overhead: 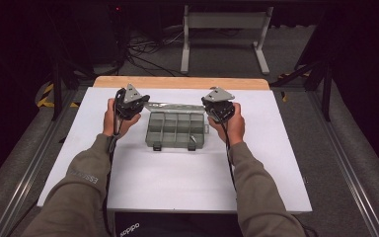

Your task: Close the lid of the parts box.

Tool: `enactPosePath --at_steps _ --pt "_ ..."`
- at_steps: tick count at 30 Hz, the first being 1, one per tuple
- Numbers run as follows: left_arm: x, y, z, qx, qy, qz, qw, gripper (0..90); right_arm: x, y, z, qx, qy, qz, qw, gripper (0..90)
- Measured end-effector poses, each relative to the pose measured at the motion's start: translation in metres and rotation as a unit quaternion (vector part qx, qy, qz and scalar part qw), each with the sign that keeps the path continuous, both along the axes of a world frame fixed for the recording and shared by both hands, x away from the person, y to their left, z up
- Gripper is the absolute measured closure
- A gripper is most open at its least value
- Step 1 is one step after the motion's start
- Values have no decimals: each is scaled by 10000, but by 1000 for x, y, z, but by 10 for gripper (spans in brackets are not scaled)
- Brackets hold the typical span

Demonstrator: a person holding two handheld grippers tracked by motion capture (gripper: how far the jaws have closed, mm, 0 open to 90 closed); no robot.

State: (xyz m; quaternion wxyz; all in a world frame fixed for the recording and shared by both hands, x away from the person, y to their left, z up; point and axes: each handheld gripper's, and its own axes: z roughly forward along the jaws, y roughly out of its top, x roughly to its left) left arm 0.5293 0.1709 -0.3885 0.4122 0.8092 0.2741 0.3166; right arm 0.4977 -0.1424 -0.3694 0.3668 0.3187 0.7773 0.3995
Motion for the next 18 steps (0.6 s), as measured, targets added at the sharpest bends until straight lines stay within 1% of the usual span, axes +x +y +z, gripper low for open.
enactPosePath --at_steps 1,2,4,6,8,9,11,13,14,16,17,18 --pt "0 0 0 0 0 0 10000 895 0 0 0 0 0 0 10000 900" --pt "-1 0 -1 -29 17 -10 10000 895 -1 0 0 -56 -30 7 10000 900" --pt "-3 0 -1 15 -25 -18 10000 895 -3 1 0 -134 -49 5 9999 900" --pt "-5 0 -1 -28 -21 -3 10000 895 -3 1 -1 -115 -45 -9 9999 900" --pt "-6 0 -1 -28 0 -45 10000 895 -4 1 -1 -137 -48 3 9999 900" --pt "-6 1 0 -9 -22 -53 10000 896 -5 1 -2 -142 -46 15 9999 900" --pt "-8 1 0 -57 -1 -102 9999 894 -6 2 -2 -141 -40 43 9999 900" --pt "-9 0 0 -36 0 -165 9999 896 -8 3 -2 -127 -5 83 9999 900" --pt "-10 -1 -1 -27 29 -215 9998 896 -9 4 -3 -172 -11 109 9998 900" --pt "-13 -4 -3 69 60 -261 9996 895 -11 8 -3 -289 -4 162 9995 900" --pt "-13 -4 -3 106 24 -277 9996 894 -12 8 -4 -304 -6 185 9994 900" --pt "-15 -5 -4 107 41 -318 9994 894 -13 9 -4 -294 23 206 9994 900"
